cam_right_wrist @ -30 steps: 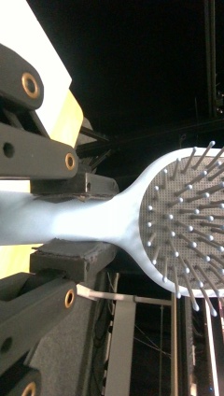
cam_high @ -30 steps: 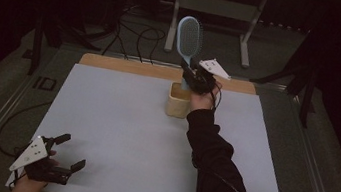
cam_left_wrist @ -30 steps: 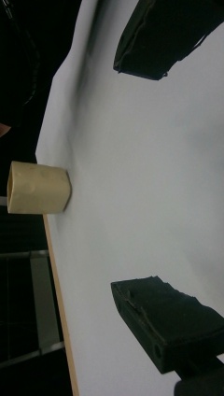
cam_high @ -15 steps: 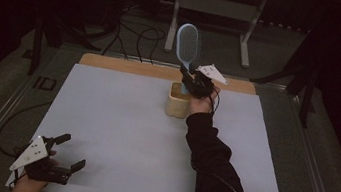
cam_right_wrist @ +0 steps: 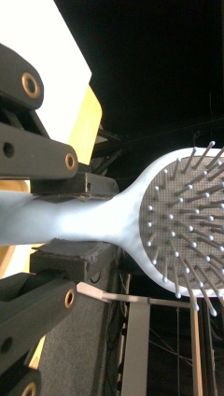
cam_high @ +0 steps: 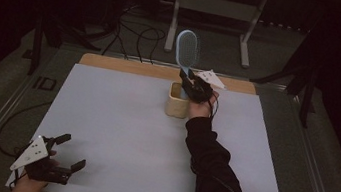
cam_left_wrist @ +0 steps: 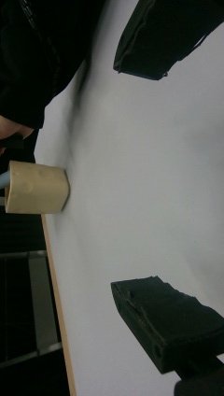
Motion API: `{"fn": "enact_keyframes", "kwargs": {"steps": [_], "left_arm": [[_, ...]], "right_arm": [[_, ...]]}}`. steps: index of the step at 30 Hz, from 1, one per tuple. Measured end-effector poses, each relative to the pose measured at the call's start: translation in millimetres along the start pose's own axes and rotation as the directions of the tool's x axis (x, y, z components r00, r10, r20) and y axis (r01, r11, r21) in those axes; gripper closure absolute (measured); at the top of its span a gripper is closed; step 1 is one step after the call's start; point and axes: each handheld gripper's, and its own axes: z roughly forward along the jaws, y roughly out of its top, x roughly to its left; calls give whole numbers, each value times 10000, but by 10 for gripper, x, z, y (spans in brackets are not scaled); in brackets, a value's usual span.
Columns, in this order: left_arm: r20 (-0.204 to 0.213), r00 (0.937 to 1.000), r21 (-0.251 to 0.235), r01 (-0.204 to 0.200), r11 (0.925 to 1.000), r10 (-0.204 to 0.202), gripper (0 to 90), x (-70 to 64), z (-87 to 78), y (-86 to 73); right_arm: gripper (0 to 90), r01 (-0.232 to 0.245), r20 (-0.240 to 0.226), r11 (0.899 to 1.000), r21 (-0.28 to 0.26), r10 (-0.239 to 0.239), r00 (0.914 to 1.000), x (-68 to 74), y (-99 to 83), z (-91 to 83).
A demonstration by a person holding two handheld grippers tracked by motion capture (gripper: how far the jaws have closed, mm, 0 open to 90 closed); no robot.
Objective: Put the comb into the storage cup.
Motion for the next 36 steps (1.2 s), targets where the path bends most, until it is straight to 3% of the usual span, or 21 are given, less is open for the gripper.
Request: {"fn": "enact_keyframes", "kwargs": {"steps": [12,20,24,29,31,32,34,35,36], "left_arm": [[17,10000,34,-9,10000,9,0,3,5,-4],[6,10000,67,-7,10000,7,0,6,9,-8],[10,10000,86,-1,10000,1,0,7,11,-10],[17,10000,94,41,9999,-41,0,17,14,-15],[16,10000,98,43,9999,-43,0,17,14,-15],[11,10000,102,44,9999,-44,0,17,15,-15],[7,10000,103,44,9999,-44,0,17,17,-16],[7,10000,103,44,9999,-44,0,17,17,-16],[0,10000,105,42,9999,-42,0,17,18,-16]], "right_arm": [[700,302,-146,9995,-34,-303,9994,8,-121,-56],[698,512,-506,9986,-103,-517,9974,-7,-213,-91],[696,960,-724,9954,19,-957,9928,-11,-228,-71],[680,1410,-533,9899,172,-1399,9887,-10,-226,-89],[642,1263,-654,9917,227,-1246,9901,-22,-224,-90],[491,1233,-752,9917,356,-1204,9899,-31,-233,-87],[315,1302,-709,9909,345,-1276,9893,-21,-249,-93],[315,1302,-709,9909,345,-1276,9893,-21,-249,-93],[159,1537,-872,9870,465,-1492,9849,-13,-254,-108]]}}
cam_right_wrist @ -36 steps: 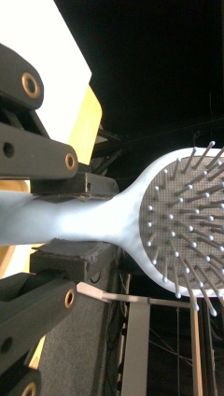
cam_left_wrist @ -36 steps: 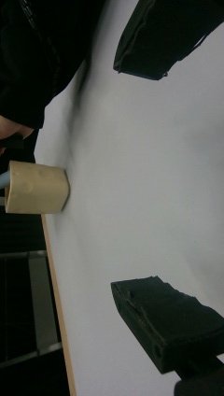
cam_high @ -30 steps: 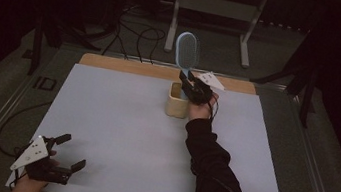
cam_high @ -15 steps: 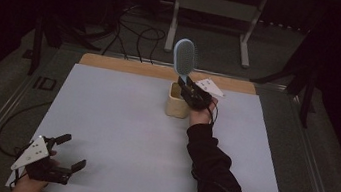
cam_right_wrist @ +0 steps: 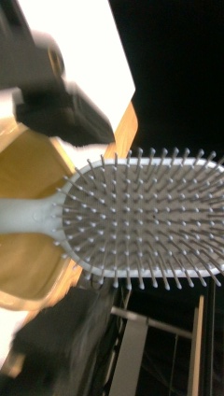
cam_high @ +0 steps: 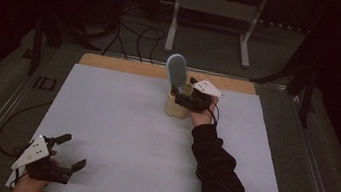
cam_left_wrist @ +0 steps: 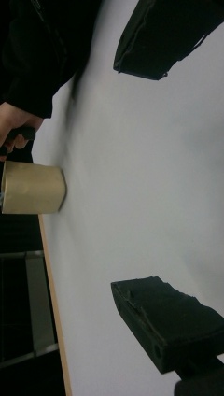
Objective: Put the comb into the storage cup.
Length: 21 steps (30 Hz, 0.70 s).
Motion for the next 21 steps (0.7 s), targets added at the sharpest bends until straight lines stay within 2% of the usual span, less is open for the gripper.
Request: {"fn": "enact_keyframes", "kwargs": {"steps": [2,5,10,21], "left_arm": [[-1,10000,-10,11,10000,-11,0,0,1,1],[-10,10000,-17,1,10000,-1,0,-2,-2,2],[-19,10000,-19,-28,10000,28,0,-4,-3,5],[-33,10000,-12,-81,10000,81,0,-9,-1,11]], "right_arm": [[131,53,82,10000,51,-53,10000,11,3,-7],[84,175,-193,9997,139,-173,9997,9,19,-17],[83,90,-119,9998,198,-87,9999,-5,45,-29],[84,173,-398,9985,516,-152,9991,6,129,-40]]}}
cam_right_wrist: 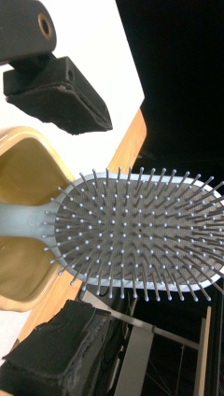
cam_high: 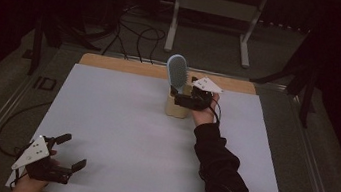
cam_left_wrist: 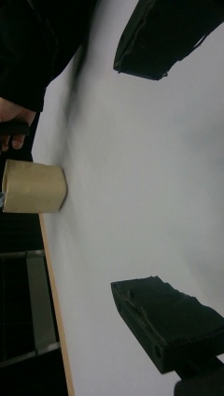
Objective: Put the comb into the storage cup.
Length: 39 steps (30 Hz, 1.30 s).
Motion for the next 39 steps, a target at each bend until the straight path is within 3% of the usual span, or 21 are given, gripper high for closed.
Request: {"fn": "enact_keyframes", "kwargs": {"steps": [9,16,27,39], "left_arm": [[-14,10000,12,-3,10000,3,0,5,-1,-3],[-9,10000,-9,-14,10000,14,0,1,2,4],[-36,10000,-24,-42,10000,42,0,-11,-16,2],[-55,10000,-26,-53,10000,53,0,-12,-20,7]], "right_arm": [[84,-242,-246,9996,148,245,9994,-38,32,-25],[84,-387,-689,9984,417,416,9968,-46,66,-87],[85,-232,-704,9983,530,269,9972,-49,109,-244],[85,-499,-965,9944,935,589,9936,-51,-18,-419]]}}
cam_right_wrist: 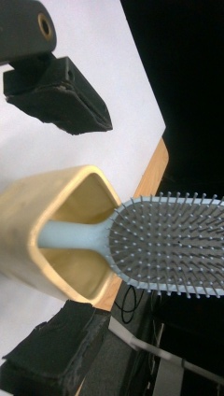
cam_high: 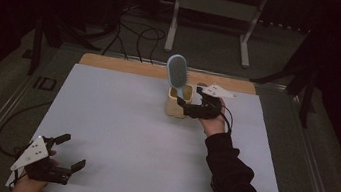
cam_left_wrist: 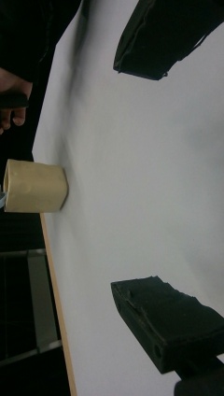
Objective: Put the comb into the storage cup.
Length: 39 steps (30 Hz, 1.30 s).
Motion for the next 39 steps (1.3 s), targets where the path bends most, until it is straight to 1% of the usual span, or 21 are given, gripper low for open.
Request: {"fn": "enact_keyframes", "kwargs": {"steps": [2,4,8,9,15,18,21,23,25,29,31,33,39], "left_arm": [[-2,10000,1,0,10000,0,0,0,0,0],[-5,10000,5,-1,10000,1,0,0,0,0],[0,10000,8,1,10000,-1,0,0,0,-2],[4,10000,-6,-2,10000,2,0,2,1,-5],[-14,10000,16,-18,10000,18,0,-2,0,-4],[-30,10000,25,-21,10000,21,0,4,1,-8],[-35,10000,14,-19,10000,19,0,1,-1,-7],[-36,10000,15,-19,10000,19,0,1,-1,-7],[-37,10000,26,-12,10000,12,0,0,0,-6],[-32,10000,19,-13,10000,13,0,-3,-1,-4],[-31,10000,21,-9,10000,9,0,-3,-2,-4],[-28,10000,30,-19,10000,19,0,-4,-3,-4],[-32,10000,27,-28,10000,28,0,-5,-6,-2]], "right_arm": [[85,-2,-32,10000,-10,2,10000,1,-13,-15],[85,-33,-75,9999,113,34,10000,5,-36,-62],[85,-71,-141,9999,83,73,9999,2,-46,-122],[85,-60,-234,10000,75,62,9997,0,-53,-174],[85,-120,-538,9999,73,124,9985,24,-93,-293],[85,-50,-661,9998,181,62,9978,33,-117,-340],[85,14,-766,9997,263,6,9971,55,-139,-386],[84,81,-753,9996,255,-62,9971,78,-153,-421],[85,137,-858,9994,322,-109,9963,97,-171,-451],[85,45,-1068,9995,308,-12,9943,150,-213,-515],[84,116,-1128,9994,311,-80,9936,171,-230,-546],[85,57,-1185,9996,266,-25,9930,179,-240,-562],[85,243,-1261,9989,395,-191,9918,244,-326,-676]]}}
